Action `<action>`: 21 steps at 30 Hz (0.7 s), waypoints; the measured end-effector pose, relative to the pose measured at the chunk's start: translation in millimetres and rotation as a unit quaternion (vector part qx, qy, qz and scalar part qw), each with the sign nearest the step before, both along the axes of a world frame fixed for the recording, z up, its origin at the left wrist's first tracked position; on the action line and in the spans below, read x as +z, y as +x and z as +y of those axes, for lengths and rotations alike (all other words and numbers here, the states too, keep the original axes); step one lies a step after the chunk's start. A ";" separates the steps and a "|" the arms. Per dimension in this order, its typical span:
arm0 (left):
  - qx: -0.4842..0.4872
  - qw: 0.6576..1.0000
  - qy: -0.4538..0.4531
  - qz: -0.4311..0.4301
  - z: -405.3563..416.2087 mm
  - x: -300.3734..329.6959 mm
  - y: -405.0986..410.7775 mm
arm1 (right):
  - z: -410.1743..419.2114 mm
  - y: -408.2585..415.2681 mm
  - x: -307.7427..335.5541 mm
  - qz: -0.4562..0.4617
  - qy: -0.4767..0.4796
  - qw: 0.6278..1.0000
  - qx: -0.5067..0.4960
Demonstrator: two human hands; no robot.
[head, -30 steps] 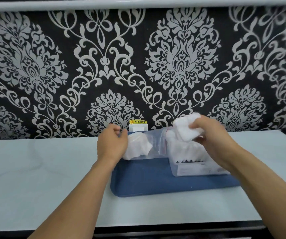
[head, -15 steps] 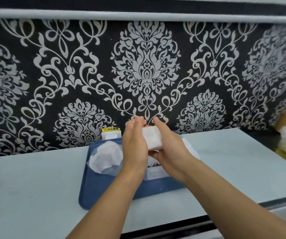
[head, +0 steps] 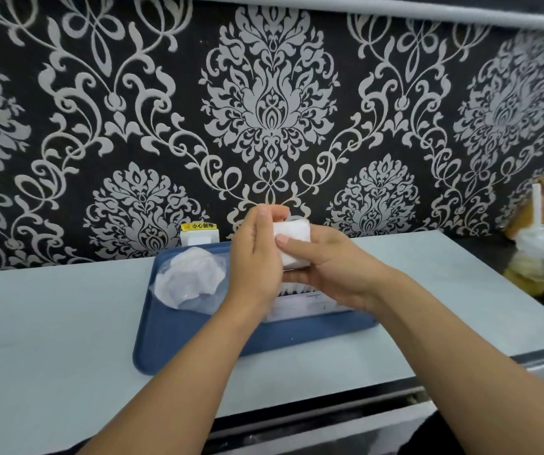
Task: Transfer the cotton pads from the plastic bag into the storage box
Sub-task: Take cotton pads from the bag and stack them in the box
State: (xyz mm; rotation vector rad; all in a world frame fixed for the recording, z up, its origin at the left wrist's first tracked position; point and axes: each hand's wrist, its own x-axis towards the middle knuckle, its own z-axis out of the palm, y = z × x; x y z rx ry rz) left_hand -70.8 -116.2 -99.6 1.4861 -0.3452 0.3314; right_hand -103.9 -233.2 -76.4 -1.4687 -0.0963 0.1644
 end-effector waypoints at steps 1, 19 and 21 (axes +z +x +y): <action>-0.014 1.000 0.004 0.009 -0.7 -0.8 -1.3 | -5.0 2.0 0.5 -0.001 -0.010 1.000 -0.030; 0.038 0.783 0.620 -0.026 -4.8 -21.0 -14.2 | -18.8 32.3 -5.0 0.119 -0.561 0.813 -0.100; 0.034 0.770 0.637 -0.037 -4.5 -21.6 -15.0 | -17.1 35.5 -9.6 0.111 -0.604 0.783 -0.099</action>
